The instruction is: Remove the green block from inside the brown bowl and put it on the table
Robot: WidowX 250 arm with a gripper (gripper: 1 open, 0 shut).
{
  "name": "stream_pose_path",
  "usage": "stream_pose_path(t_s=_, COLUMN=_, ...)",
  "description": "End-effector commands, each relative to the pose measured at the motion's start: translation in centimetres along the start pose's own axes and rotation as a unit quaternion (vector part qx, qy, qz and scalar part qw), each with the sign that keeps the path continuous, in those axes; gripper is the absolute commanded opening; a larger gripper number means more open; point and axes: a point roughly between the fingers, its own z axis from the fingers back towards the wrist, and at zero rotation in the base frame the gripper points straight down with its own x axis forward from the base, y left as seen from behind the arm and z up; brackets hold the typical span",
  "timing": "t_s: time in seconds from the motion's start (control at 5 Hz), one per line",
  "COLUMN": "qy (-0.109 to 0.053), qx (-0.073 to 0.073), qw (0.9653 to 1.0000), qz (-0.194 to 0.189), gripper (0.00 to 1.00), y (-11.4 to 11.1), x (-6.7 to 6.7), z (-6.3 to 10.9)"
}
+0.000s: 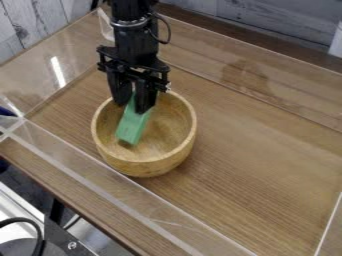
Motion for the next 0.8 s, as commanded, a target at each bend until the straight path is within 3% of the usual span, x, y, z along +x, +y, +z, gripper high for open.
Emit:
stream_pose_path(t_s=0.0, qy=-0.029, qx=0.008, qw=0.9995, qz=-0.003, gripper=0.00, y=-0.08, x=0.55, z=1.70)
stream_pose_path(t_s=0.6, qy=-0.028, qx=0.003, qw=0.9996, qz=0.001, gripper=0.00, y=-0.51, x=0.71, z=2.24)
